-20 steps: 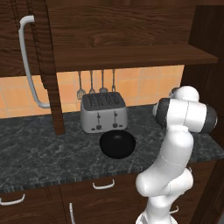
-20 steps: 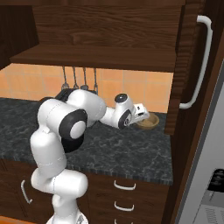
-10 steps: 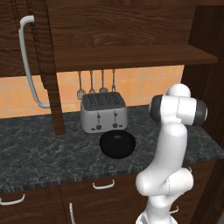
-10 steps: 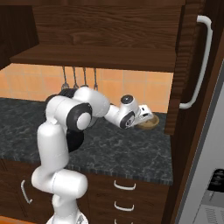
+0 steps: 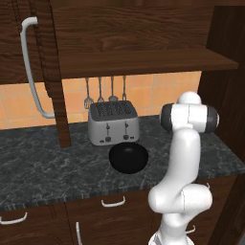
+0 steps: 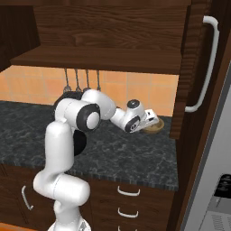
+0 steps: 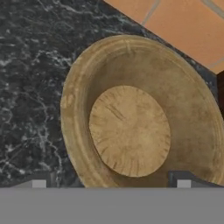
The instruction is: Pick up the bowls on the counter and stack them on top of one another in the open cabinet. Place the smaller bowl on top of the larger bowl.
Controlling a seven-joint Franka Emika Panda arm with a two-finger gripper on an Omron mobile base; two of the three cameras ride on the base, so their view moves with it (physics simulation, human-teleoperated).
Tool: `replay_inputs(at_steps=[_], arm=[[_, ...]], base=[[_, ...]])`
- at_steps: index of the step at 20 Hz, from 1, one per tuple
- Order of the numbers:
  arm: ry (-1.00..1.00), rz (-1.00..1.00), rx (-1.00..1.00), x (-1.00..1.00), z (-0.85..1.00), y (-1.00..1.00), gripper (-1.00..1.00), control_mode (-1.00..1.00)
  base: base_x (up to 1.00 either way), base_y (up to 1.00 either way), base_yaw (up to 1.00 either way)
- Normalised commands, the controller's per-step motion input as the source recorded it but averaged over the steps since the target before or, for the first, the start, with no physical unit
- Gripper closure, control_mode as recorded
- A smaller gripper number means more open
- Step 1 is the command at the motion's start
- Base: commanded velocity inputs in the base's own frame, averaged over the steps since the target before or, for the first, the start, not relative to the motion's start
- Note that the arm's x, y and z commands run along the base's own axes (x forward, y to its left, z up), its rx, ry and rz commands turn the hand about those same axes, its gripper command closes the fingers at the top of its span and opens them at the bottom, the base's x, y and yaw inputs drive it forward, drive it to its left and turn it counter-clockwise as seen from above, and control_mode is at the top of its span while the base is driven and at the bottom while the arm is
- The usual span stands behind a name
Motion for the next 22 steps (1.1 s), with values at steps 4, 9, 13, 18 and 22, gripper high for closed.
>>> replay_inputs(at_steps=[4,9,13,18,22], arm=[[0.03,0.01,0.0,0.21,0.0,-0.17,-1.0,-1.0],[0.09,0.03,0.0,0.04,-0.14,-0.04,-1.0,-1.0],[0.11,0.02,0.0,0.03,-0.2,0.01,1.0,-1.0],[0.0,0.0,0.0,0.0,0.0,0.0,1.0,-1.0],[0.0,0.01,0.0,-0.08,0.0,0.02,1.0,-1.0]], base=[[0.0,0.0,0.0],[0.0,0.0,0.0],[0.0,0.0,0.0],[0.0,0.0,0.0],[0.0,0.0,0.0]])
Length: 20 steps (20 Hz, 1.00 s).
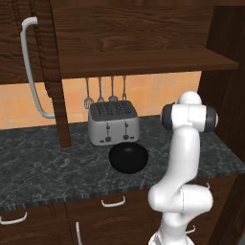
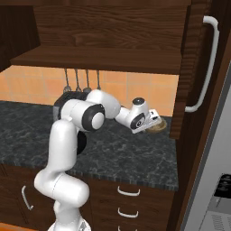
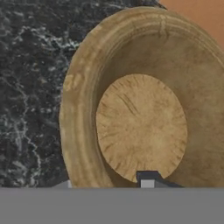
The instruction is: Pick up the bowls on the counter and stack them on top of one another in the open cabinet. Place the smaller bowl on top of the larger bowl.
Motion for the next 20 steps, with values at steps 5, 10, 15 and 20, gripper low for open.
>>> replay_inputs(at_steps=[5,10,15,20], arm=[[-0.13,0.16,-0.02,-0.87,0.0,0.4,1.0,-1.0],[-0.29,0.2,-0.03,-1.0,0.51,0.67,1.0,-1.0],[-0.16,0.04,0.0,-1.0,0.99,0.57,1.0,-1.0],[0.0,0.0,0.0,-1.0,1.0,0.36,1.0,-1.0]], base=[[0.0,0.0,0.0],[0.0,0.0,0.0],[0.0,0.0,0.0],[0.0,0.0,0.0]])
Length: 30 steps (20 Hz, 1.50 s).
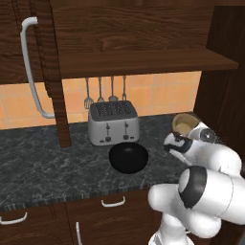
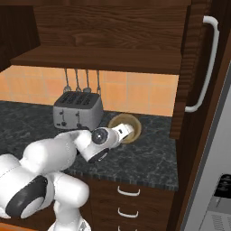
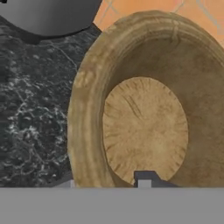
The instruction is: Pick up the bowls on the counter and stack them on top of one another in the open cabinet. Place the smaller bowl on top of the larger bowl.
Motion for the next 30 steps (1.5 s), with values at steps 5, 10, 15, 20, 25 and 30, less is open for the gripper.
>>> replay_inputs(at_steps=[5,10,15,20,25,30], arm=[[0.04,0.0,0.0,-1.0,1.0,0.29,1.0,-1.0],[0.15,0.0,0.0,-0.93,1.0,0.28,1.0,-1.0],[0.48,0.1,0.0,-0.47,0.72,0.5,1.0,-1.0],[0.41,0.22,-0.02,-0.03,0.21,1.0,1.0,-1.0],[0.01,0.3,-0.05,-0.01,-0.17,1.0,1.0,-1.0],[0.01,0.22,-0.04,0.41,-0.32,0.88,1.0,-1.0]], base=[[0.0,0.0,0.0],[0.0,0.0,0.0],[0.0,0.0,0.0],[0.0,0.0,0.0],[0.0,0.0,0.0],[0.0,0.0,0.0]])
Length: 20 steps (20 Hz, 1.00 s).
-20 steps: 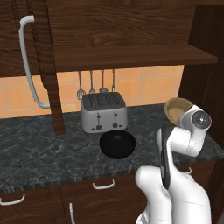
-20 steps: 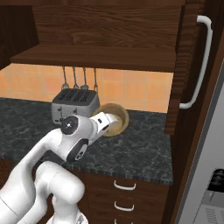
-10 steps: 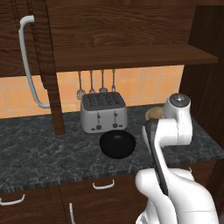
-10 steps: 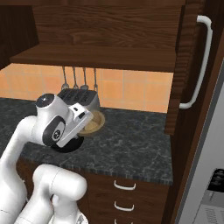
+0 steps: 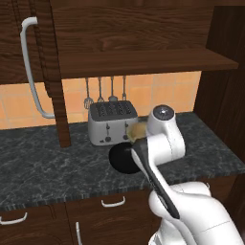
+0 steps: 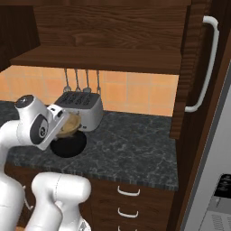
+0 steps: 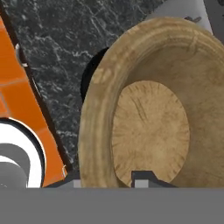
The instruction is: Pick up the bowls on the counter and stack them on top of one another in the open cabinet. Place the smaller bowl on top of the larger bowl.
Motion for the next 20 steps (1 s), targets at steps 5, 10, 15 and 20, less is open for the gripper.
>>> replay_inputs(at_steps=[5,10,15,20], arm=[[0.08,0.09,-0.03,0.49,-0.34,0.58,1.0,-1.0],[0.04,0.0,-0.03,0.57,-0.31,0.06,1.0,-1.0],[0.13,0.0,-0.01,0.44,-0.37,0.01,1.0,-1.0],[0.23,0.0,-0.02,0.37,-0.46,0.14,1.0,-1.0]], base=[[0.0,0.0,0.0],[0.0,0.0,0.0],[0.0,0.0,0.0],[0.0,0.0,0.0]])
